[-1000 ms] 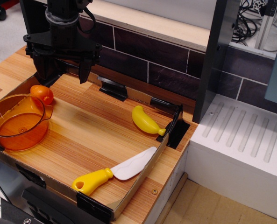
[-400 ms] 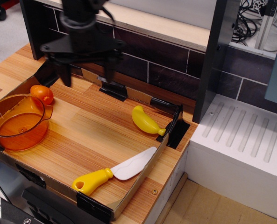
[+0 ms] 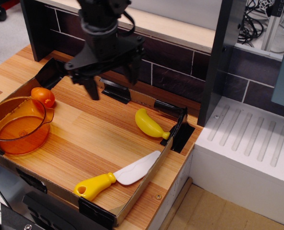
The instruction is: Put banana in pot
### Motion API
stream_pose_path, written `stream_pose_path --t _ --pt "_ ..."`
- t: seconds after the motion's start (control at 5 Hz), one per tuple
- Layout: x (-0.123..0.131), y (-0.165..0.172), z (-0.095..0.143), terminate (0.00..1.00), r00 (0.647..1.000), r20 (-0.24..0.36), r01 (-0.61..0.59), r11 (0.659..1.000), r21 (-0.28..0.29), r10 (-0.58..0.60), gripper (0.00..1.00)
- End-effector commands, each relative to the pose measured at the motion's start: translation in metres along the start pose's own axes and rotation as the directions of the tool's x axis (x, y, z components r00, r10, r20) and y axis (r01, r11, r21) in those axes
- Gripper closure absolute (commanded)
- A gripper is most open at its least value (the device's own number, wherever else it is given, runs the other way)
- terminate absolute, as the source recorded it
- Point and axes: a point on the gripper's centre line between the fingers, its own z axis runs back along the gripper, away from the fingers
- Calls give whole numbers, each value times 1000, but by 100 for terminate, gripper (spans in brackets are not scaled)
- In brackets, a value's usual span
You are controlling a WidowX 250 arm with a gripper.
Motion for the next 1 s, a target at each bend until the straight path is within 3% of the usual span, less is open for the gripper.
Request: stream_pose_path --t 0.0,0.8 --pt "-6 -21 -11 0 995 -23 -97 995 38 98 0" --pt "-27 -29 -55 0 995 -17 -97 987 124 100 0"
